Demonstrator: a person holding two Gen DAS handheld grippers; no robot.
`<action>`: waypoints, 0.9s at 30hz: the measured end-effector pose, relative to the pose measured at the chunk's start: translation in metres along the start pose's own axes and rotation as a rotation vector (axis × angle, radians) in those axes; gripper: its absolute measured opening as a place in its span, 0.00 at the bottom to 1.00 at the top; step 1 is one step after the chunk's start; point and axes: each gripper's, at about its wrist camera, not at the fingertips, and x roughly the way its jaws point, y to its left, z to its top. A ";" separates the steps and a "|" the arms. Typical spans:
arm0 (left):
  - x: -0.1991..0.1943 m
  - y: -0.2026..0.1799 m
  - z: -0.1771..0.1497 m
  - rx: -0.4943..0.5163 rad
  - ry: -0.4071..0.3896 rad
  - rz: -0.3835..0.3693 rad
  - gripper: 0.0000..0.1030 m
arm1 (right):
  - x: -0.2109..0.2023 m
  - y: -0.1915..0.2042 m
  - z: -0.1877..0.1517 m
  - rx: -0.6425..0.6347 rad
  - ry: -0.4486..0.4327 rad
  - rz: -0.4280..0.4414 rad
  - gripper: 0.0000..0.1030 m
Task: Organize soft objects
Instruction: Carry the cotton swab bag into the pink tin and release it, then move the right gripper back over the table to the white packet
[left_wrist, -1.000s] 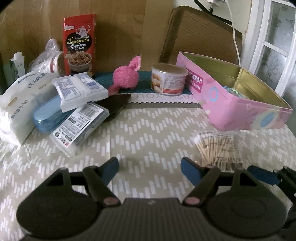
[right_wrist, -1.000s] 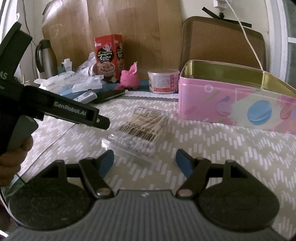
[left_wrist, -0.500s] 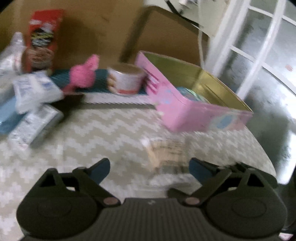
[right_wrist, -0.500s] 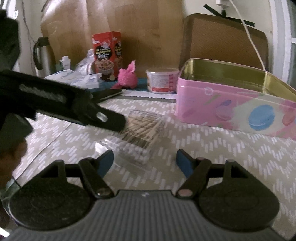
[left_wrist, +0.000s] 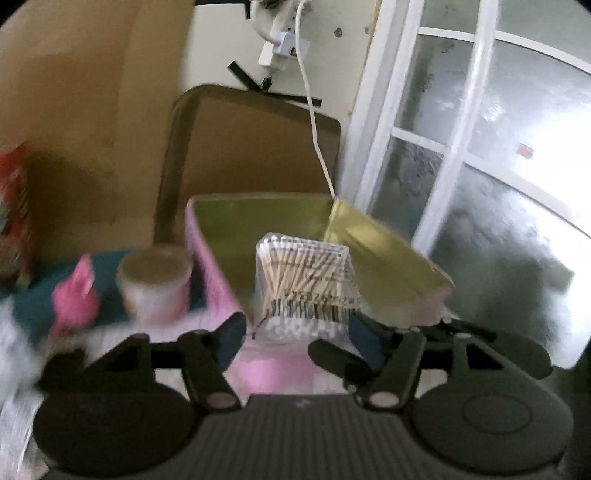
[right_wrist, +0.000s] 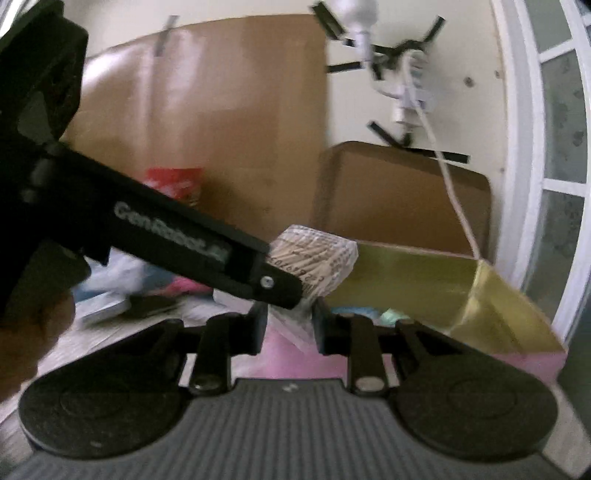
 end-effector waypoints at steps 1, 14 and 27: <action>0.021 -0.003 0.013 0.004 -0.005 0.029 0.72 | 0.016 -0.008 0.006 0.004 0.015 -0.019 0.31; 0.059 -0.008 0.015 0.028 -0.039 0.168 0.76 | 0.045 -0.047 -0.011 0.097 0.070 -0.127 0.39; -0.139 0.103 -0.121 -0.119 -0.199 0.478 0.77 | 0.029 0.049 -0.003 0.115 0.091 0.224 0.38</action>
